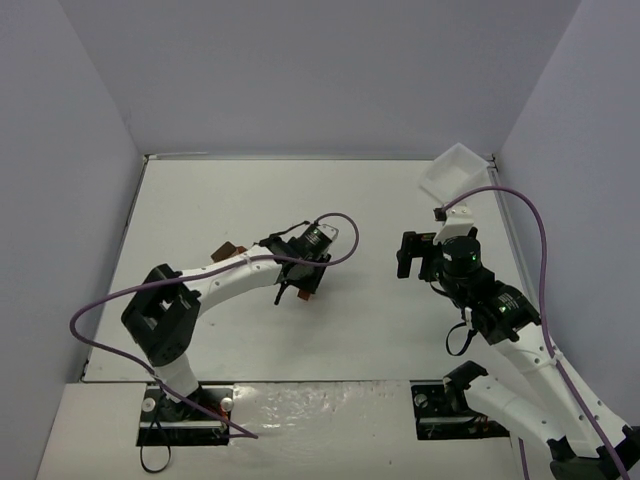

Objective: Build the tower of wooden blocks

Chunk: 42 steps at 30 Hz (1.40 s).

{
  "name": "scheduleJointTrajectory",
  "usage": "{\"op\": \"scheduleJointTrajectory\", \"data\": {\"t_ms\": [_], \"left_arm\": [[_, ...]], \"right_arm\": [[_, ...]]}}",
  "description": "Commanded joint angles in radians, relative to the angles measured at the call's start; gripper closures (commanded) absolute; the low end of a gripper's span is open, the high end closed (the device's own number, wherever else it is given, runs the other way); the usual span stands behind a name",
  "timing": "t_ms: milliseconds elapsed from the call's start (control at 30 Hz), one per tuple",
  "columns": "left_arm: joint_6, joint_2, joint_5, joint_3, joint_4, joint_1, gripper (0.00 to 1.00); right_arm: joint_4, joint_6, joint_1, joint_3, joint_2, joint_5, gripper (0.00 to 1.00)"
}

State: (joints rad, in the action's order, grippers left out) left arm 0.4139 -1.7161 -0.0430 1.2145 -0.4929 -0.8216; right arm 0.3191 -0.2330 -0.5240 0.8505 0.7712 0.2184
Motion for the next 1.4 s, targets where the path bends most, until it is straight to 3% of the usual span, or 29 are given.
{"op": "scheduleJointTrajectory", "data": {"t_ms": [0, 200, 533, 767, 1367], "left_arm": [[-0.144, 0.173, 0.023, 0.108, -0.126, 0.063, 1.00], [-0.347, 0.304, 0.059, 0.196, -0.288, 0.213, 1.00], [-0.694, 0.408, 0.202, 0.227, -0.390, 0.528, 1.00], [-0.766, 0.368, 0.273, 0.196, -0.386, 0.666, 1.00], [-0.765, 0.316, 0.305, 0.120, -0.237, 0.679, 1.00]], "right_arm": [[-0.043, 0.028, 0.005, 0.020, 0.003, -0.005, 0.01], [-0.043, 0.061, 0.007, 0.032, 0.005, -0.010, 0.00], [-0.044, 0.066, 0.009, 0.019, 0.011, -0.044, 0.00], [-0.044, 0.075, 0.009, 0.007, -0.007, -0.060, 0.00], [-0.046, 0.081, 0.009, -0.008, -0.001, -0.053, 0.00]]}}
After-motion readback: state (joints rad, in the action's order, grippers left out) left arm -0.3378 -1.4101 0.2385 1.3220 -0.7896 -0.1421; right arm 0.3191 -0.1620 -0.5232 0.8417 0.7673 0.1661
